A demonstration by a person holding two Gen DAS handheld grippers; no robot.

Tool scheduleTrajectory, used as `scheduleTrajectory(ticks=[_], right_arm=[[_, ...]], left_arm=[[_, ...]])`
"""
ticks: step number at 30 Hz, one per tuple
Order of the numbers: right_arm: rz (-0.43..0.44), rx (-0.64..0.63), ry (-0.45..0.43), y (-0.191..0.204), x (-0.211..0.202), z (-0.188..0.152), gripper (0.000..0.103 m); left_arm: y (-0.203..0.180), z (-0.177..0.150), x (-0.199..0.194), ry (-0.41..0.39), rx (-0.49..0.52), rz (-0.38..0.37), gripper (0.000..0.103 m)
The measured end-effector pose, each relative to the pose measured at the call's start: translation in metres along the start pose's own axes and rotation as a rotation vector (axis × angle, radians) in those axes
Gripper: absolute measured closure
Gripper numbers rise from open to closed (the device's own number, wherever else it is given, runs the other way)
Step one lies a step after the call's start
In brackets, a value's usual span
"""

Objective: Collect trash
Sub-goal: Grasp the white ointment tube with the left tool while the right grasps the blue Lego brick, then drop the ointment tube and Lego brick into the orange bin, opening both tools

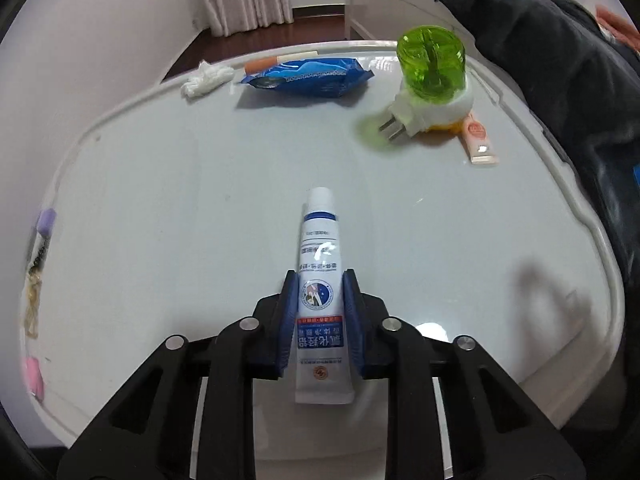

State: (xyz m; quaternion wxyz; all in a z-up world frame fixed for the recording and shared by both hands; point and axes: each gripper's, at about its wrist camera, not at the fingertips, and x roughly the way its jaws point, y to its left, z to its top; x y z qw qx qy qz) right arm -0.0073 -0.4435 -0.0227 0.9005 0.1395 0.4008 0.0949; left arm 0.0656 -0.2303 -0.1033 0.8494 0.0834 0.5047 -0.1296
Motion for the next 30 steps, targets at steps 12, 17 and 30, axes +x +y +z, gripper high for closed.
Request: scheduleTrajectory(ticks=[12,17,30], right_arm=[[0.131,-0.077,0.021,0.077,-0.034,-0.03,0.083],[0.227,-0.149,0.125,0.127,-0.051,-0.079,0.083],[0.194,-0.209,0.412,0.162,-0.009,-0.177,0.057]], left_arm=[[0.077,-0.056,-0.134,-0.053,0.004,-0.16,0.081],[0.094,-0.115,-0.183,-0.049,0.07,-0.129,0.081],[0.106,-0.2,-0.138,0.234,0.089,-0.159,0.034]])
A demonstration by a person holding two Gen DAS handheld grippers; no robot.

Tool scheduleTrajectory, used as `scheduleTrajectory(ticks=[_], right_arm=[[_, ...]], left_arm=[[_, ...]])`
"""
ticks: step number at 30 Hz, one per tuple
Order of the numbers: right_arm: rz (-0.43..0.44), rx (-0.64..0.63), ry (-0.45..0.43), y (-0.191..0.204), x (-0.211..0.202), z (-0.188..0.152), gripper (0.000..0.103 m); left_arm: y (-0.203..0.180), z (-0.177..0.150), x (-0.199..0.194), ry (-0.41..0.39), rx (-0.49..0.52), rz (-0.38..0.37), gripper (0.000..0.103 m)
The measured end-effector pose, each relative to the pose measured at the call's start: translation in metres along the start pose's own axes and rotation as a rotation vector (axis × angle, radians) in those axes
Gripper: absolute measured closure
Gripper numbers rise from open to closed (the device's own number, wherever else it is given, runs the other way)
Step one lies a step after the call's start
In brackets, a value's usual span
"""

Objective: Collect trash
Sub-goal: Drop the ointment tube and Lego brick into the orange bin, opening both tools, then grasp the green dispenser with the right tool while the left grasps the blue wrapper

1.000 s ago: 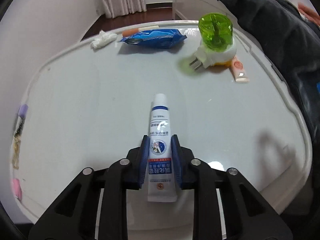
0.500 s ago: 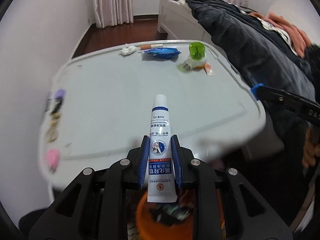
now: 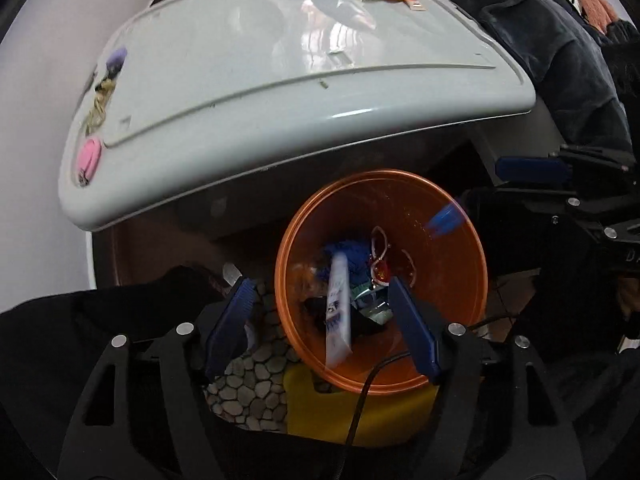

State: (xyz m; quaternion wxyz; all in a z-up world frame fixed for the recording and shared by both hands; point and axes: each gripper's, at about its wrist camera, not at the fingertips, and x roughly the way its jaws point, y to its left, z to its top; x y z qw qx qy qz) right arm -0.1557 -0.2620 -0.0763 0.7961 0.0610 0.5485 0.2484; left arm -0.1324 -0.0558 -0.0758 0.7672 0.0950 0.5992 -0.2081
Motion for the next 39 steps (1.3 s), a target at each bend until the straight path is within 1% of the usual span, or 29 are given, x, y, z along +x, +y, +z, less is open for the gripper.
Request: scheduleTrajectory(ticks=[2,6,10,12,14,15,16,17,18,19,20,23,25,29,30,31,32,33,34,35,37,39], right_arm=[[0.007,0.023,-0.017,-0.007,-0.007,0.001,0.057],[-0.025,0.044,-0.082,-0.022,-0.03,0.015,0.057],[-0.08,0.058,-0.163,-0.042,-0.053,0.043,0.057],[-0.127,0.049,-0.21,-0.052,-0.061,0.064,0.057],[-0.17,0.04,-0.25,-0.064,-0.068,0.088,0.054],[-0.2,0.03,-0.274,-0.07,-0.07,0.101,0.049],[-0.239,0.014,-0.302,-0.076,-0.071,0.117,0.042],[-0.265,0.001,-0.322,-0.082,-0.071,0.128,0.038],[-0.29,-0.012,-0.337,-0.087,-0.07,0.14,0.03],[-0.32,-0.025,-0.351,-0.095,-0.069,0.153,0.028],[-0.343,-0.035,-0.364,-0.105,-0.065,0.17,0.028],[-0.361,-0.03,-0.369,-0.132,-0.049,0.209,0.024],[-0.354,-0.01,-0.347,-0.155,-0.027,0.238,0.023],[-0.361,0.034,-0.284,-0.188,0.016,0.269,0.024],[-0.357,0.05,-0.267,-0.197,0.026,0.274,0.029],[-0.367,0.049,-0.275,-0.197,0.029,0.274,0.032],[-0.348,0.044,-0.296,-0.199,0.028,0.275,0.033],[-0.332,0.049,-0.303,-0.2,0.026,0.275,0.038],[-0.329,0.043,-0.334,-0.197,0.018,0.272,0.053],[-0.327,0.047,-0.341,-0.195,0.012,0.27,0.053],[-0.285,0.087,-0.358,-0.196,-0.004,0.262,0.053],[-0.276,0.1,-0.376,-0.19,-0.019,0.248,0.053]], left_arm=[[0.002,0.003,-0.003,-0.011,-0.005,0.006,0.034],[0.002,0.019,-0.013,-0.063,0.015,0.083,0.034],[0.0,0.05,-0.019,-0.123,0.022,0.148,0.034],[-0.001,0.066,-0.019,-0.157,0.016,0.169,0.032],[0.0,0.084,-0.017,-0.183,0.003,0.192,0.031],[0.001,0.094,-0.016,-0.194,-0.007,0.203,0.031],[0.002,0.103,-0.014,-0.2,-0.015,0.218,0.031],[0.004,0.113,-0.012,-0.207,-0.023,0.231,0.031],[0.006,0.123,-0.009,-0.212,-0.029,0.239,0.03],[0.008,0.132,-0.006,-0.213,-0.037,0.249,0.03],[0.01,0.14,-0.002,-0.212,-0.044,0.258,0.03],[0.017,0.166,0.013,-0.193,-0.069,0.254,0.03],[0.019,0.175,0.019,-0.184,-0.077,0.251,0.03],[0.021,0.187,0.028,-0.174,-0.089,0.242,0.03],[0.022,0.191,0.029,-0.173,-0.088,0.239,0.03],[0.022,0.194,0.031,-0.173,-0.085,0.237,0.03],[0.021,0.197,0.033,-0.175,-0.081,0.236,0.03],[0.021,0.202,0.035,-0.177,-0.078,0.235,0.03],[0.02,0.204,0.036,-0.178,-0.076,0.235,0.03],[0.019,0.209,0.038,-0.18,-0.075,0.23,0.03],[0.015,0.224,0.041,-0.192,-0.061,0.207,0.03],[0.008,0.247,0.047,-0.223,-0.032,0.209,0.03]])
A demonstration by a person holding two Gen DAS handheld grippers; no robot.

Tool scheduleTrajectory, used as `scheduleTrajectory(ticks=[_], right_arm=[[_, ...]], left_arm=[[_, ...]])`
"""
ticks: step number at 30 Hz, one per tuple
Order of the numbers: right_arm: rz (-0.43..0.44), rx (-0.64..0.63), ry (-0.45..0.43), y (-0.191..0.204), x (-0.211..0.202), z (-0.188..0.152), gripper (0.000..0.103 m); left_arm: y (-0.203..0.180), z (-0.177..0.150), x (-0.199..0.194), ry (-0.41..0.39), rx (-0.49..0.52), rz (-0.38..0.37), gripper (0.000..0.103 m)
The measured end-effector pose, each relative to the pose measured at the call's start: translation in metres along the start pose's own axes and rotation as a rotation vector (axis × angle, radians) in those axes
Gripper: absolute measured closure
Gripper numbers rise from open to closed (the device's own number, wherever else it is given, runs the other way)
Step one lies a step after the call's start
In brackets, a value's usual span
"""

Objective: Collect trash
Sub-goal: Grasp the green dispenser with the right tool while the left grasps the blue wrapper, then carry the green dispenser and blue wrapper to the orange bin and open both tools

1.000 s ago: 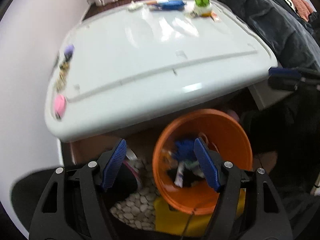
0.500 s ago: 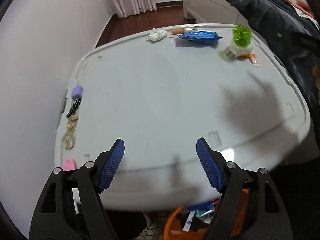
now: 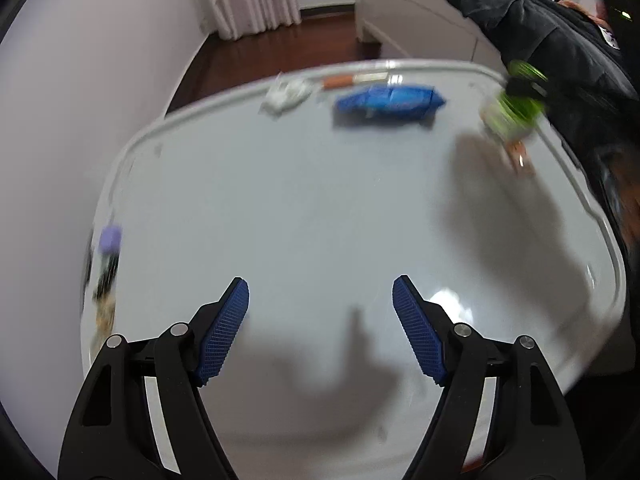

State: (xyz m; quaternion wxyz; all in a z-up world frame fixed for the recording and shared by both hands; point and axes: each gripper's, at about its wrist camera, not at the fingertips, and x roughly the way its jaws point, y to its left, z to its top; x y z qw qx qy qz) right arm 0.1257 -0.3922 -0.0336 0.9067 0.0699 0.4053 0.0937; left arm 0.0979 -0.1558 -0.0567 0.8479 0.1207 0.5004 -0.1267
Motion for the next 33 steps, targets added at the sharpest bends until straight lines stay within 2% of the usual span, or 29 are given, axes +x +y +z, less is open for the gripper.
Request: scheduleTrajectory(ticks=[4,6,8,10,12,15,16,17,18,21,23,25,26,29,30,33], right_arm=[[0.075,0.079,-0.044,0.0,-0.048,-0.026,0.053],[0.089,0.076,-0.071,0.003,-0.071,-0.039,0.052],[0.089,0.076,-0.094,0.003,-0.087,-0.046,0.052],[0.102,0.104,-0.11,-0.003,-0.096,-0.049,0.052],[0.105,0.121,-0.115,-0.01,-0.099,-0.049,0.052],[0.115,0.137,-0.103,-0.017,-0.096,-0.049,0.052],[0.126,0.148,-0.093,-0.019,-0.093,-0.049,0.052],[0.135,0.154,-0.088,-0.019,-0.092,-0.049,0.052],[0.143,0.155,-0.083,-0.019,-0.09,-0.049,0.052],[0.134,0.144,-0.078,-0.016,-0.088,-0.049,0.052],[0.128,0.138,-0.078,-0.012,-0.089,-0.049,0.052],[0.119,0.128,-0.08,-0.01,-0.09,-0.048,0.052],[0.119,0.121,-0.084,-0.006,-0.094,-0.048,0.052],[0.133,0.083,-0.082,0.011,-0.105,-0.053,0.052],[0.143,0.073,-0.076,0.019,-0.109,-0.058,0.052],[0.203,0.068,-0.034,0.045,-0.125,-0.08,0.052]], left_arm=[[-0.015,0.045,0.024,-0.069,0.033,0.001,0.028],[-0.024,0.07,0.037,-0.1,0.07,0.0,0.028],[-0.035,0.091,0.048,-0.124,0.145,-0.017,0.028],[-0.051,0.106,0.061,-0.155,0.273,-0.008,0.027],[-0.064,0.114,0.077,-0.153,0.39,0.014,0.027],[-0.078,0.121,0.1,-0.151,0.491,0.01,0.027],[-0.081,0.123,0.107,-0.14,0.512,-0.003,0.03],[-0.084,0.123,0.116,-0.128,0.521,-0.003,0.042],[-0.084,0.124,0.116,-0.158,0.506,-0.014,0.046],[-0.079,0.122,0.113,-0.159,0.441,-0.038,0.054],[-0.07,0.116,0.105,-0.151,0.388,-0.04,0.062],[-0.052,0.105,0.082,-0.124,0.293,-0.093,0.067],[-0.044,0.097,0.069,-0.112,0.26,-0.107,0.076],[-0.016,0.057,0.008,-0.085,0.188,-0.148,0.076],[-0.005,0.032,-0.026,-0.095,0.184,-0.164,0.076],[0.014,-0.023,-0.088,-0.094,0.164,-0.168,0.075]])
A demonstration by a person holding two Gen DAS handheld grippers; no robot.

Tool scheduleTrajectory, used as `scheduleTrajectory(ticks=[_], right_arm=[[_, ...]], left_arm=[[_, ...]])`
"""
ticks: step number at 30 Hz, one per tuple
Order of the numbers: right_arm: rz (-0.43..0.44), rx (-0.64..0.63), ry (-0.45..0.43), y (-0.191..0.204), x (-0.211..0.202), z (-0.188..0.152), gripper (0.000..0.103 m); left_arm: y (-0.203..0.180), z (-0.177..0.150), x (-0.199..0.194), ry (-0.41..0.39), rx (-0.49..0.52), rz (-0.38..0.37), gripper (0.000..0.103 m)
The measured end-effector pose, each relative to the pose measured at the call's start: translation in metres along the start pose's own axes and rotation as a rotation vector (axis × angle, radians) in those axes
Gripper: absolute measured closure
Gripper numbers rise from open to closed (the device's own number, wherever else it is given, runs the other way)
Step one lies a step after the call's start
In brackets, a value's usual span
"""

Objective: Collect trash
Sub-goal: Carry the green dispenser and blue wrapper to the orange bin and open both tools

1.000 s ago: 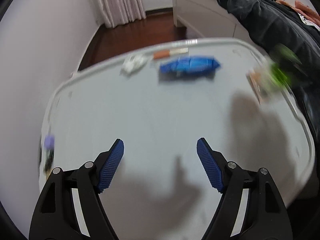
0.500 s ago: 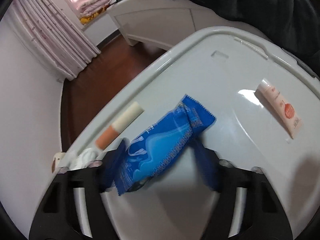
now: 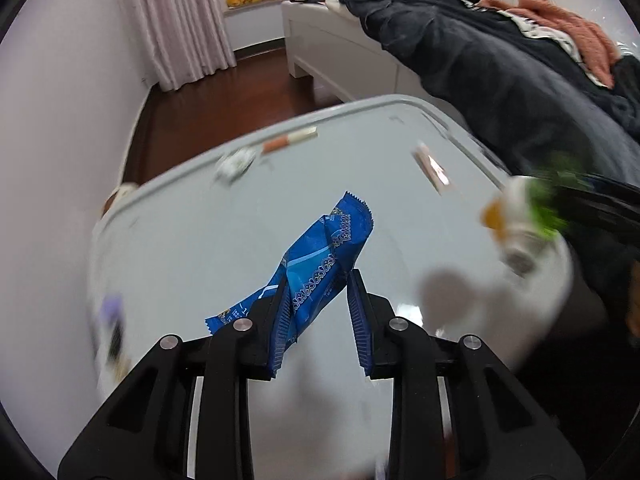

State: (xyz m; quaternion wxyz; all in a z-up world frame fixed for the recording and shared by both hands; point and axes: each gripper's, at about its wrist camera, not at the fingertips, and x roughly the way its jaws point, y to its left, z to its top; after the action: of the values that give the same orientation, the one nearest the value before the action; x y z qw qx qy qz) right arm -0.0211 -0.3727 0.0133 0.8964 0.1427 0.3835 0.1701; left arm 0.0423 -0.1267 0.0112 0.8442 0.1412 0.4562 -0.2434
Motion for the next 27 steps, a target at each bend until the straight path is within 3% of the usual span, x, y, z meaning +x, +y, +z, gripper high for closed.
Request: scheduleTrajectory(ticks=[3,6,13,16,18,20,27], right_arm=[[0.056,-0.013,0.037,0.032,-0.019,-0.029,0.052],[0.082,-0.042,0.086,0.059,-0.033,-0.06,0.052],[0.074,-0.068,0.271,0.092,-0.019,-0.128,0.052],[0.069,-0.089,0.331,0.097,-0.008,-0.15,0.052],[0.07,-0.095,0.399,0.098,0.008,-0.164,0.048],[0.054,-0.071,0.426,0.091,0.021,-0.172,0.04],[0.05,-0.03,0.37,0.08,0.01,-0.158,0.04]], left_arm=[[0.004,-0.055,-0.052,0.031,-0.067,-0.016,0.075],[-0.004,-0.113,-0.073,0.079,-0.123,0.002,0.075],[-0.022,-0.197,-0.044,0.239,-0.242,-0.062,0.075],[-0.029,-0.204,-0.031,0.285,-0.227,-0.077,0.068],[-0.033,-0.205,-0.022,0.32,-0.205,-0.075,0.041],[-0.034,-0.204,-0.016,0.333,-0.19,-0.063,0.03],[-0.027,-0.199,-0.013,0.337,-0.199,-0.068,0.03]])
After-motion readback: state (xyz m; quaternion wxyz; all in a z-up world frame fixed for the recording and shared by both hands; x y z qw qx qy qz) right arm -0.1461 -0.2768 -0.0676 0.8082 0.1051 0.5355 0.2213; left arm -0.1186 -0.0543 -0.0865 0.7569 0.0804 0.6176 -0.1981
